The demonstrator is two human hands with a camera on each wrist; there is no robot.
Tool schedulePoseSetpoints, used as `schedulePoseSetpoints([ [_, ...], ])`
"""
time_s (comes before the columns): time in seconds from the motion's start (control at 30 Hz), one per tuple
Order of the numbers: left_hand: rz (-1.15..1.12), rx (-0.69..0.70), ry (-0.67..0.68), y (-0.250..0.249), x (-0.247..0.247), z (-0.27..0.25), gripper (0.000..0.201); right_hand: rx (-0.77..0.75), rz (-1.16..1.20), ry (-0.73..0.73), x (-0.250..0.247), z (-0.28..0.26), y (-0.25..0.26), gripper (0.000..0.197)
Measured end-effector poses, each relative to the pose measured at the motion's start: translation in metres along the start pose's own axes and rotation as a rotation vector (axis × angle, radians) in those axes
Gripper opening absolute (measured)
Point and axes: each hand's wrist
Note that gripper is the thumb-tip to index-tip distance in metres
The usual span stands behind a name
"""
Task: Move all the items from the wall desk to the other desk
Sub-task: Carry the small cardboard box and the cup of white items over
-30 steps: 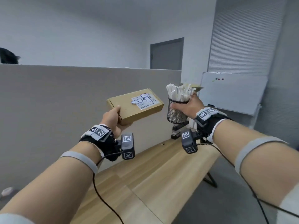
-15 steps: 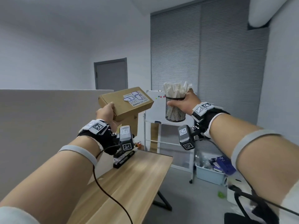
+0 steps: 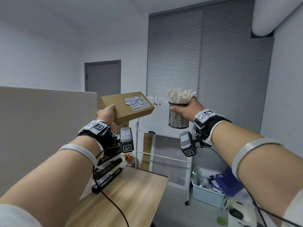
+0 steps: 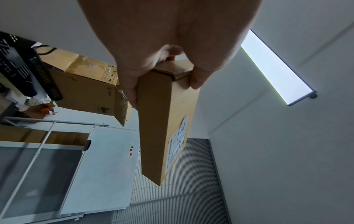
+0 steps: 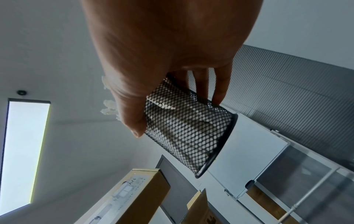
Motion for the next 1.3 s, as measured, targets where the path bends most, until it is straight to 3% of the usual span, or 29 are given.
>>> schedulePoseSetpoints([
  [0.1,-0.026,-0.023,0.012,0.011,0.015,0.036,0.069,0.01,0.001,0.013,0.035,0.045,-0.01,0.09],
  [0.3,-0.031,-0.077,0.006,0.054,0.044,0.148,0.08,0.063,0.025,0.063,0.112,0.125,-0.063,0.095],
  [0.43,0.012,-0.117,0.002,0.098,0.073,0.19,0.065,0.102,0.012,0.139,0.152,0.169,-0.117,0.093],
  [0.87,0.227,-0.217,-0.306,0.25,0.117,0.354,0.047,0.163,-0.03,0.515,0.322,0.322,-0.304,0.104],
  [1.0,0.179,-0.266,-0.422,0.293,0.087,0.38,0.03,0.131,-0.085,0.675,0.398,0.342,-0.334,0.102],
  [1.17,0.165,-0.386,-0.588,0.351,-0.001,0.399,0.033,0.104,-0.142,0.881,0.504,0.328,-0.364,0.098],
  [1.3,0.366,-0.51,-0.735,0.412,-0.077,0.409,0.04,0.069,-0.205,1.033,0.589,0.298,-0.391,0.107],
])
Point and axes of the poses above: each hand's wrist, its own z-axis towards the middle knuckle, its own x-axis out of the palm, y = z × x, and after that the axes turned 2 degrees about -x, right-handed
